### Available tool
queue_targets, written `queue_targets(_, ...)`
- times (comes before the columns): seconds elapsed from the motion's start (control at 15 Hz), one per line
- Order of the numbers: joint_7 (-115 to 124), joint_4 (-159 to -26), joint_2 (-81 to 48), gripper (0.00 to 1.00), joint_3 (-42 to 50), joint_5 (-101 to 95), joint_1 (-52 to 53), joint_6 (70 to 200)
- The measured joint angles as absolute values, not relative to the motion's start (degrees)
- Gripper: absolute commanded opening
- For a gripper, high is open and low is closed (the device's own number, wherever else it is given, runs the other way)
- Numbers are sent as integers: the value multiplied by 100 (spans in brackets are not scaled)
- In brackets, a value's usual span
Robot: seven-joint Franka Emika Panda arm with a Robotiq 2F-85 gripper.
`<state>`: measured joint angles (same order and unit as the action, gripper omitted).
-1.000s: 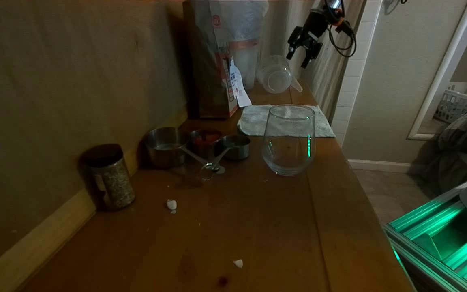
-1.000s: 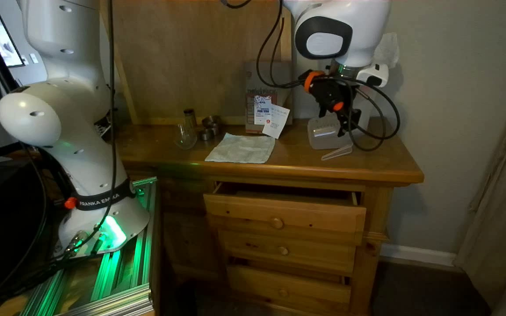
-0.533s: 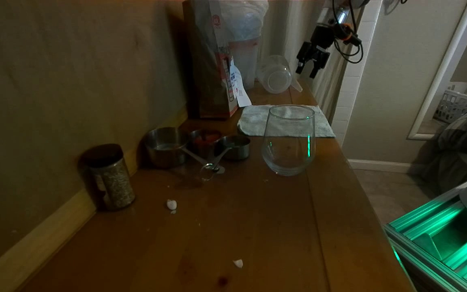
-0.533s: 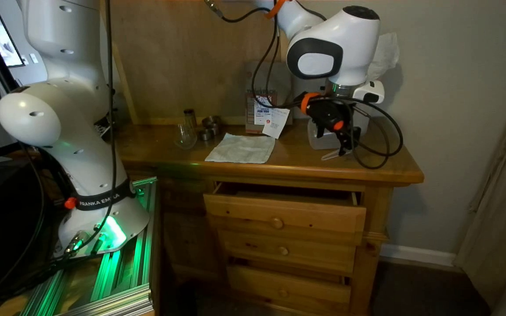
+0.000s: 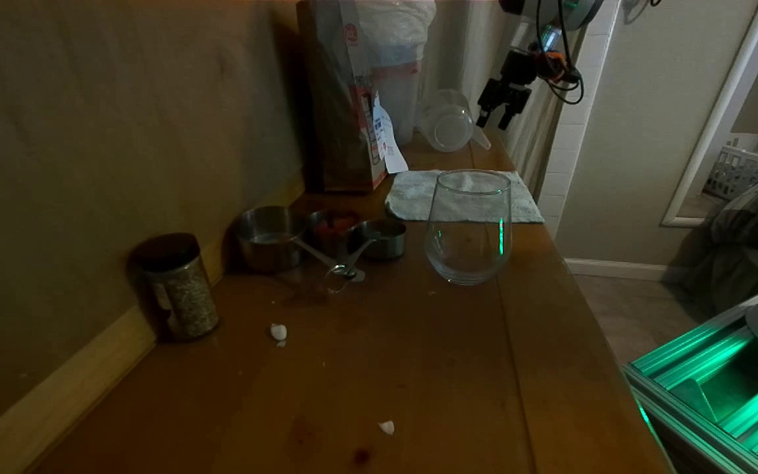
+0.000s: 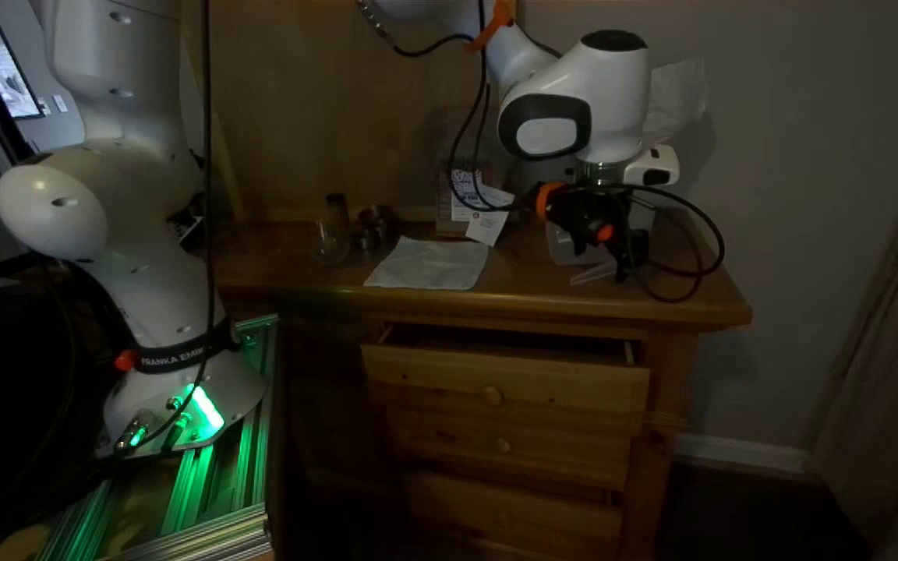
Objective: Turn the plastic jar over
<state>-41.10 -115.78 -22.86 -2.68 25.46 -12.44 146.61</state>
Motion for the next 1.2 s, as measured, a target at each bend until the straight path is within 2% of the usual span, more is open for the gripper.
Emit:
queue_targets(0.2, -4125, -11580, -2364, 53, -418, 2550, -1261, 14917)
queue_targets(0.27, -4125, -11581, -2391, 77, -463, 2550, -1267, 14982)
queue_targets(0.33, -4125, -11583, -2416, 70, -503, 2550, -1275, 15038)
queue_targets(0.4, -4125, -11584, -2442, 45, -540, 2550, -1289, 15084)
queue_targets(0.53, -4125, -11591, -2487, 42, -592, 2550, -1328, 15138)
queue_targets(0.87, -4125, -11598, -2514, 7, -611, 2550, -1385, 15139)
queue_targets(1.0, -4118, -11597, -2513, 3, -611, 2551, -1397, 15139)
queue_targets(1.2, -4087, -11593, -2487, 7, -623, 2551, -1416, 15072)
